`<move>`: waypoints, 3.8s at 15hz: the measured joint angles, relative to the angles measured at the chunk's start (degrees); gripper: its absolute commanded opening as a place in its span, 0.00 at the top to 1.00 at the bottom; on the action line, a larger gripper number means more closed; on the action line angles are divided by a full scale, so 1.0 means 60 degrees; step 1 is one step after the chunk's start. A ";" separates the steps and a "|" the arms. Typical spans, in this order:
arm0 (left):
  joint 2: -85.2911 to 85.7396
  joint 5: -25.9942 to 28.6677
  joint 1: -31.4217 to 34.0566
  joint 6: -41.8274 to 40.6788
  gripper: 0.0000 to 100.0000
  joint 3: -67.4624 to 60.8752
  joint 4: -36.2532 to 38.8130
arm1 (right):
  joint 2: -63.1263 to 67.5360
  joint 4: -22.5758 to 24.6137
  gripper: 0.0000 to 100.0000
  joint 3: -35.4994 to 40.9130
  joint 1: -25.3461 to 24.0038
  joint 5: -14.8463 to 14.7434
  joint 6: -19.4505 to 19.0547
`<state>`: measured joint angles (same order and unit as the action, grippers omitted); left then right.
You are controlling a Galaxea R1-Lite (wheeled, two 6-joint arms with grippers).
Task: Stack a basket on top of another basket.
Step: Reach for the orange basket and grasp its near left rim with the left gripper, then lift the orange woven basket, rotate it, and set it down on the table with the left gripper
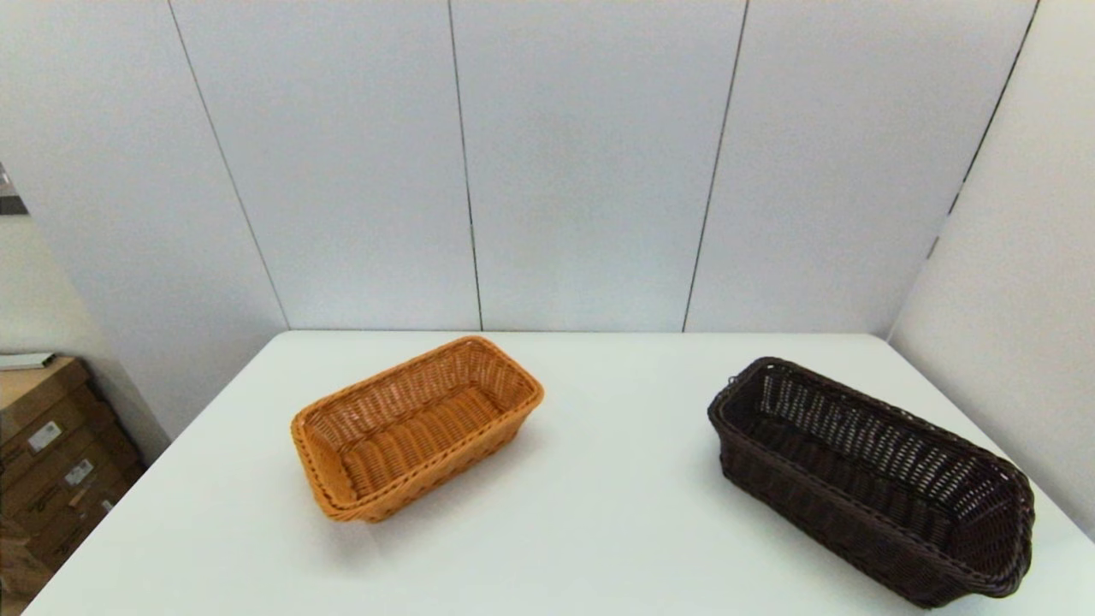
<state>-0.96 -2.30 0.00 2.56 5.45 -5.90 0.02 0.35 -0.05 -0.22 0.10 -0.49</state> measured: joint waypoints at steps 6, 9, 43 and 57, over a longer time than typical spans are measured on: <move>-0.3647 0.0110 0.0026 0.0715 0.00 0.3846 -0.0565 | 0.0000 -0.0132 0.00 -0.0026 -0.0004 -0.0016 -0.0073; -0.6307 -0.0108 0.0026 0.1672 0.00 0.5071 -0.0770 | 0.0000 -0.0140 0.00 -0.0043 -0.0004 -0.0016 -0.0075; -2.0149 0.0278 -0.1304 0.8204 1.00 0.9992 -0.3009 | 0.0000 -0.0362 0.00 -0.0116 -0.0004 -0.0004 -0.0116; -1.9162 0.3667 -0.0849 0.8109 1.00 1.0086 -0.3064 | 0.0000 -0.0486 0.00 -0.0142 0.0002 0.0075 -0.0276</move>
<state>-115.93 19.70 -5.10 51.21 65.96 -24.28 0.02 -2.56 -0.90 -0.21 0.55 -2.15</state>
